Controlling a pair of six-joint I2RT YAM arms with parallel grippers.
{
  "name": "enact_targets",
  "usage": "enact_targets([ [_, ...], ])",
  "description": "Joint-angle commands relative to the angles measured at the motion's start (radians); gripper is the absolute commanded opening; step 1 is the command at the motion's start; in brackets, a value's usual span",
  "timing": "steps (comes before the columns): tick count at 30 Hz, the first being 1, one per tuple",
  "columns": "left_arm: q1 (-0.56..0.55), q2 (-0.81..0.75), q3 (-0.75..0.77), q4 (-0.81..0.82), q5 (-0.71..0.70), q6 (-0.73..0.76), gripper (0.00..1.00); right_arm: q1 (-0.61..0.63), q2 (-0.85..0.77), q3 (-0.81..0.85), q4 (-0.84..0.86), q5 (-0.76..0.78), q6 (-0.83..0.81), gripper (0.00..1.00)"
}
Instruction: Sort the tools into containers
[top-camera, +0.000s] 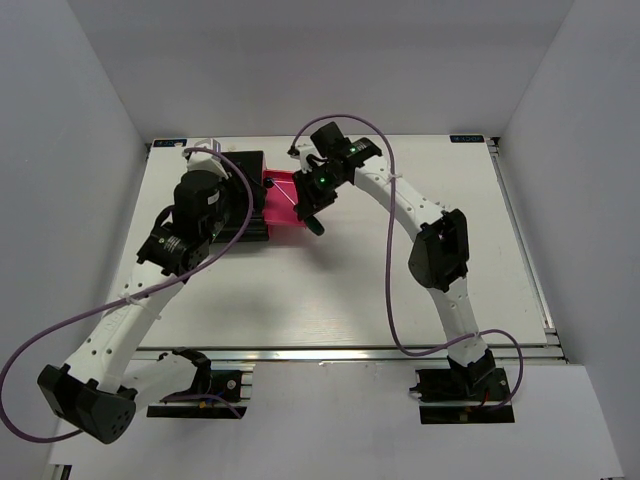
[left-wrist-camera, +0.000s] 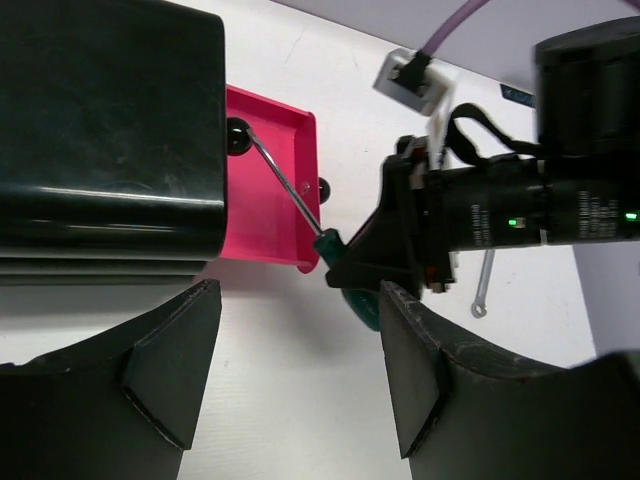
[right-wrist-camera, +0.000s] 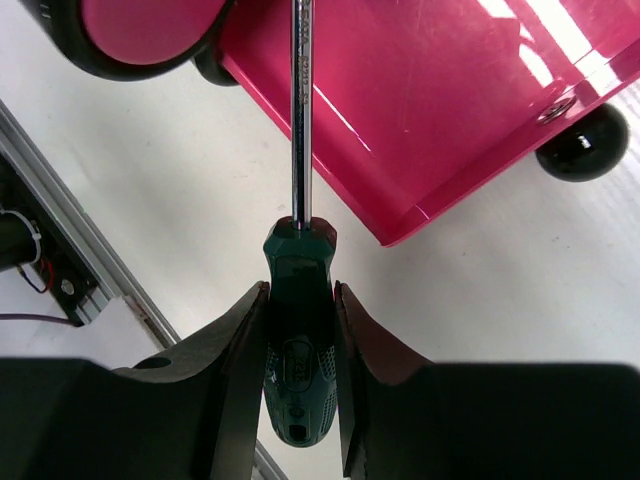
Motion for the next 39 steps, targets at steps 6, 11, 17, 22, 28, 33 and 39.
enact_targets([
  [6, 0.001, -0.021, -0.021, 0.038, 0.064, -0.021, 0.74, -0.014, 0.029, 0.070, 0.107, 0.020, 0.076, 0.00],
  [11, 0.000, -0.004, 0.001, 0.031, 0.061, -0.012, 0.74, -0.044, 0.006, 0.053, 0.262, 0.035, 0.153, 0.00],
  [17, 0.001, 0.010, 0.001, 0.037, 0.070, -0.012, 0.74, -0.050, -0.044, -0.062, 0.497, 0.076, 0.277, 0.00],
  [22, 0.000, 0.020, 0.009, 0.037, 0.071, -0.013, 0.74, -0.049, -0.024, -0.122, 0.679, 0.069, 0.387, 0.00],
  [28, 0.000, 0.005, 0.007, 0.022, 0.054, -0.018, 0.74, -0.024, 0.016, -0.099, 0.753, 0.112, 0.403, 0.00],
  [33, 0.000, -0.001, 0.002, 0.015, 0.047, -0.021, 0.74, -0.015, -0.009, -0.186, 0.757, 0.158, 0.351, 0.00],
  [39, 0.000, -0.001, -0.002, 0.017, 0.050, -0.024, 0.74, -0.012, -0.015, -0.282, 0.754, 0.205, 0.286, 0.00],
])
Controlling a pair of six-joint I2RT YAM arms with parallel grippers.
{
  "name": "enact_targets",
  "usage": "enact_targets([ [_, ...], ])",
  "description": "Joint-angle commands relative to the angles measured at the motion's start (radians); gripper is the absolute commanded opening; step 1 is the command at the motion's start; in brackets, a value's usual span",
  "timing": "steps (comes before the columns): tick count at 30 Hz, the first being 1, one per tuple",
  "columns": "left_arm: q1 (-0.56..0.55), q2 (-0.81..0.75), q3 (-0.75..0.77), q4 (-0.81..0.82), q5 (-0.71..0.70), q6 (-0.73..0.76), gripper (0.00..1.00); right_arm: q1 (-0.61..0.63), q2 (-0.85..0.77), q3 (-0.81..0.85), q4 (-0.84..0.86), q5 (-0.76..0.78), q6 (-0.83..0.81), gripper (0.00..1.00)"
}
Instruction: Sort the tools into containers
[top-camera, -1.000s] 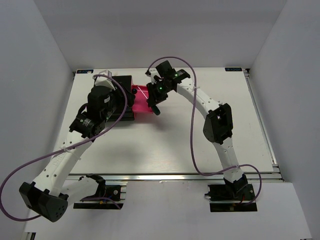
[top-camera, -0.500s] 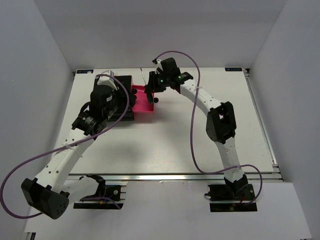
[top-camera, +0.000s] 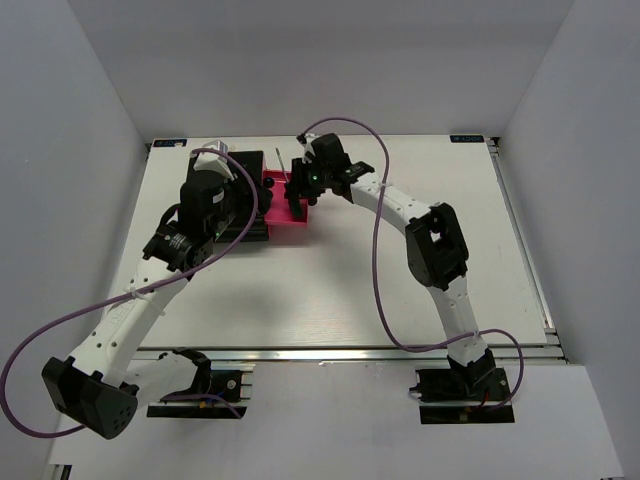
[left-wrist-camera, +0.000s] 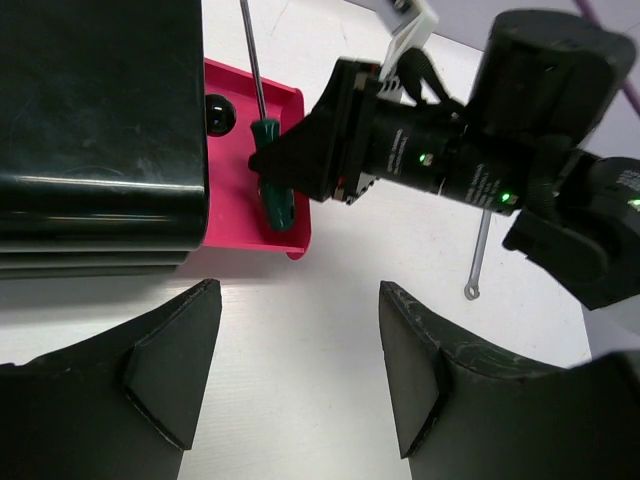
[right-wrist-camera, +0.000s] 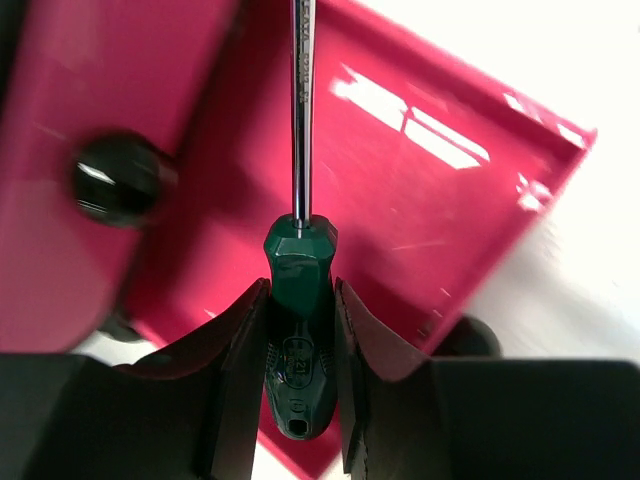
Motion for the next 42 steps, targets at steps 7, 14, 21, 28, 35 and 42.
enact_targets([
  [7, 0.000, -0.019, 0.028, -0.013, -0.007, -0.002, 0.74, 0.002, -0.020, -0.002, -0.010, 0.081, -0.167, 0.00],
  [14, 0.000, -0.027, 0.008, -0.001, -0.004, -0.008, 0.74, 0.006, -0.030, -0.007, -0.084, 0.115, -0.281, 0.00],
  [21, 0.000, -0.025, 0.015, -0.005, -0.004, -0.005, 0.74, 0.010, -0.043, -0.033, -0.105, 0.107, -0.350, 0.00],
  [28, 0.000, -0.030, 0.007, -0.002, -0.004, -0.007, 0.74, 0.025, -0.052, -0.040, -0.136, 0.081, -0.412, 0.00],
  [35, 0.000, -0.030, 0.012, -0.004, -0.004, -0.005, 0.74, 0.039, -0.044, -0.034, -0.179, 0.083, -0.428, 0.00],
  [42, -0.002, -0.029, 0.012, -0.002, -0.001, -0.005, 0.74, 0.045, -0.027, 0.006, -0.214, 0.072, -0.435, 0.00],
])
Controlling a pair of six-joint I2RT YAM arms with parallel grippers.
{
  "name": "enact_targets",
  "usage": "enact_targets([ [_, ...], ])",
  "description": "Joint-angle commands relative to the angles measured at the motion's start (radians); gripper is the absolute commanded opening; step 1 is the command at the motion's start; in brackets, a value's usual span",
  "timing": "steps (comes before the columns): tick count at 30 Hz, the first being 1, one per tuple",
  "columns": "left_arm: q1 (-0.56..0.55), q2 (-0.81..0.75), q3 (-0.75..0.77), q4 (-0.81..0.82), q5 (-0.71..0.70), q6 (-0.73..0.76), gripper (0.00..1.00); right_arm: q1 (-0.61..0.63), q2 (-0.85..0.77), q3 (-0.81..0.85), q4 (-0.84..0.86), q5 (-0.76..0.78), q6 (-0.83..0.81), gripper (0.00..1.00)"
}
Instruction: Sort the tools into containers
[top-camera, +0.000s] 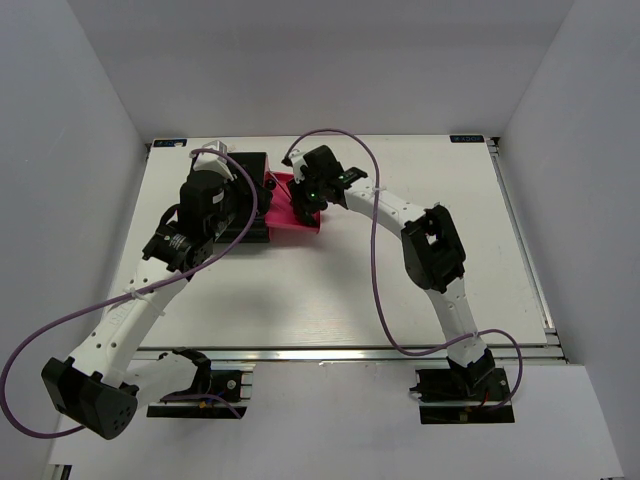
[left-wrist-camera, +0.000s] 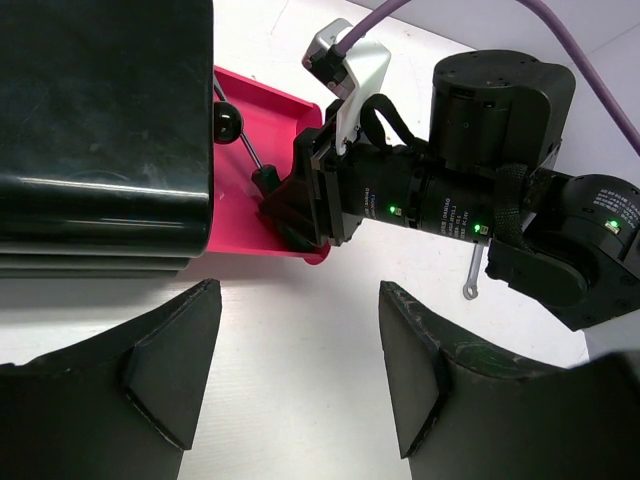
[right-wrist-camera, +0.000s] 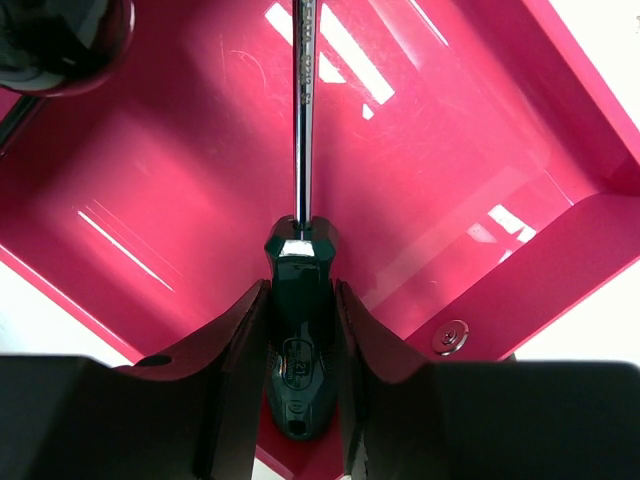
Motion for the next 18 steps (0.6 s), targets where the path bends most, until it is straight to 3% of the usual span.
enact_targets([
  [1, 0.000, -0.026, 0.010, 0.003, -0.001, 0.001, 0.74, 0.005, -0.028, 0.040, -0.066, -0.010, -0.022, 0.00],
  [2, 0.000, -0.025, 0.012, 0.002, -0.001, 0.002, 0.74, 0.003, -0.028, 0.042, -0.068, -0.013, -0.020, 0.02],
  [3, 0.000, -0.025, 0.012, 0.003, -0.001, 0.002, 0.74, 0.003, -0.028, 0.042, -0.069, -0.014, -0.017, 0.21],
  [6, 0.001, -0.023, 0.013, 0.005, 0.001, 0.002, 0.74, 0.005, -0.027, 0.058, -0.076, -0.020, -0.013, 0.52],
  [9, 0.000, -0.022, 0.012, 0.008, -0.002, 0.002, 0.74, 0.006, -0.028, 0.077, -0.083, -0.023, -0.008, 0.58],
  [18, 0.001, -0.016, 0.027, 0.002, -0.027, 0.016, 0.74, -0.008, -0.076, 0.132, -0.074, -0.069, 0.020, 0.58],
])
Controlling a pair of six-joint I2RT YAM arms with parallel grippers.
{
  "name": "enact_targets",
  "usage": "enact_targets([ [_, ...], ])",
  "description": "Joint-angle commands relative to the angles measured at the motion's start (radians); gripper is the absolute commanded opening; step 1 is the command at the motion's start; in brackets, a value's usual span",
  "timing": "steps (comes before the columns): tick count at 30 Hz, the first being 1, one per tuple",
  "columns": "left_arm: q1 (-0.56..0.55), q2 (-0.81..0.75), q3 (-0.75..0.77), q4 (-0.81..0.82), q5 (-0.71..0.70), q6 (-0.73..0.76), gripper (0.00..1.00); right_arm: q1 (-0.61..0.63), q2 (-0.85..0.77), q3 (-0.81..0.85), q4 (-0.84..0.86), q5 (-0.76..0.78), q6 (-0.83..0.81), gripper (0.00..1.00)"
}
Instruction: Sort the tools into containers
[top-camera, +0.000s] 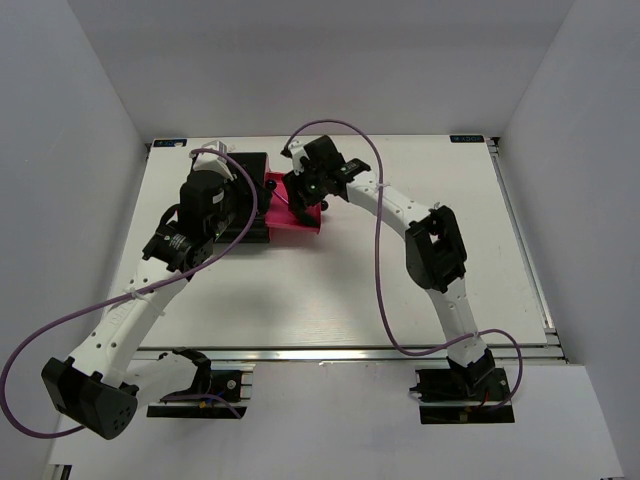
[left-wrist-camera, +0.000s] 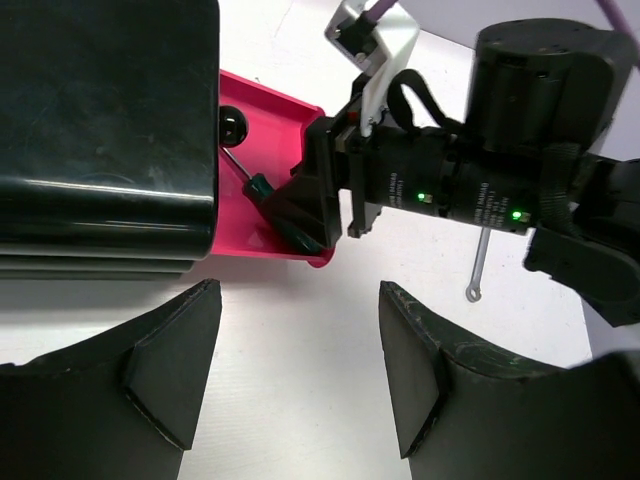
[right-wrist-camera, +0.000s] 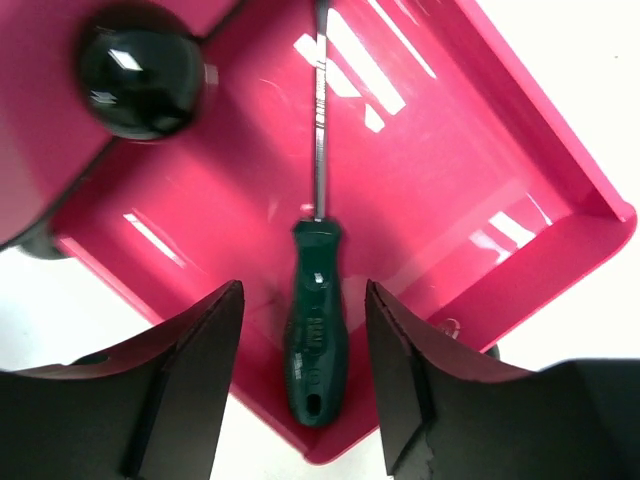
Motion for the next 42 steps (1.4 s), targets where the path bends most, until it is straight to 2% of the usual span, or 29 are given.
enact_targets([
  [1, 0.000, -0.014, 0.036, -0.007, -0.032, 0.016, 0.74, -0.015, -0.107, 0.037, 0.033, -0.083, 0.015, 0.56],
  [3, 0.000, -0.011, 0.050, -0.036, -0.096, 0.021, 0.74, -0.055, -0.149, -0.015, 0.084, -0.131, 0.013, 0.44],
  [4, 0.002, -0.003, 0.071, -0.051, -0.126, 0.022, 0.71, -0.073, -0.191, -0.041, 0.113, -0.151, 0.018, 0.33],
  [5, 0.002, 0.004, 0.083, -0.065, -0.157, 0.025, 0.66, -0.104, -0.210, -0.070, 0.170, -0.133, 0.021, 0.22],
  [6, 0.002, 0.012, 0.096, -0.086, -0.218, 0.036, 0.56, -0.116, -0.230, -0.107, 0.182, -0.105, 0.050, 0.00],
  [7, 0.002, 0.020, 0.108, -0.097, -0.252, 0.041, 0.44, -0.126, -0.230, -0.109, 0.176, -0.020, 0.046, 0.00],
  [8, 0.005, 0.043, 0.132, -0.106, -0.284, 0.044, 0.21, -0.142, -0.227, -0.110, 0.146, 0.008, 0.038, 0.00],
  [10, 0.050, 0.072, 0.159, -0.123, -0.308, 0.060, 0.08, -0.169, -0.236, -0.164, 0.137, 0.061, 0.033, 0.00],
  [11, 0.089, 0.111, 0.185, -0.132, -0.280, 0.061, 0.06, -0.187, -0.241, -0.191, 0.133, 0.075, 0.000, 0.00],
  [12, 0.135, 0.130, 0.197, -0.146, -0.236, 0.054, 0.07, -0.193, -0.242, -0.214, 0.126, 0.094, -0.012, 0.00],
  [13, 0.228, 0.147, 0.206, -0.149, -0.143, 0.051, 0.12, -0.196, -0.241, -0.249, 0.120, 0.128, -0.026, 0.00],
  [14, 0.267, 0.173, 0.218, -0.152, -0.113, 0.047, 0.20, -0.205, -0.235, -0.264, 0.117, 0.131, -0.032, 0.00],
  [15, 0.297, 0.184, 0.228, -0.160, -0.090, 0.045, 0.37, -0.206, -0.227, -0.271, 0.104, 0.131, -0.033, 0.00],
  [19, 0.411, 0.244, 0.278, -0.203, -0.049, 0.076, 0.75, -0.207, -0.140, -0.247, 0.084, 0.098, -0.023, 0.00],
  [21, 0.439, 0.279, 0.285, -0.214, 0.003, 0.096, 0.80, -0.206, -0.076, -0.198, 0.084, 0.073, -0.013, 0.00],
  [22, 0.500, 0.285, 0.266, -0.203, 0.029, 0.102, 0.83, -0.204, -0.056, -0.178, 0.083, 0.044, -0.013, 0.00],
  [24, 0.526, 0.288, 0.239, -0.154, 0.103, 0.122, 0.85, -0.198, 0.004, -0.127, 0.084, 0.021, -0.011, 0.00],
  [27, 0.554, 0.303, 0.205, -0.131, 0.137, 0.145, 0.87, -0.189, 0.066, -0.068, 0.089, -0.039, -0.005, 0.00],
  [29, 0.560, 0.331, 0.196, -0.131, 0.145, 0.162, 0.87, -0.186, 0.090, -0.046, 0.115, -0.103, 0.009, 0.00],
  [31, 0.563, 0.345, 0.188, -0.116, 0.211, 0.192, 0.88, -0.186, 0.127, -0.003, 0.129, -0.178, 0.021, 0.00],
  [37, 0.566, 0.426, 0.166, -0.047, 0.440, 0.226, 0.88, -0.187, 0.138, 0.019, 0.245, -0.354, 0.128, 0.00],
  [42, 0.566, 0.481, 0.182, -0.059, 0.473, 0.235, 0.89, -0.180, 0.132, 0.035, 0.320, -0.433, 0.205, 0.00],
])
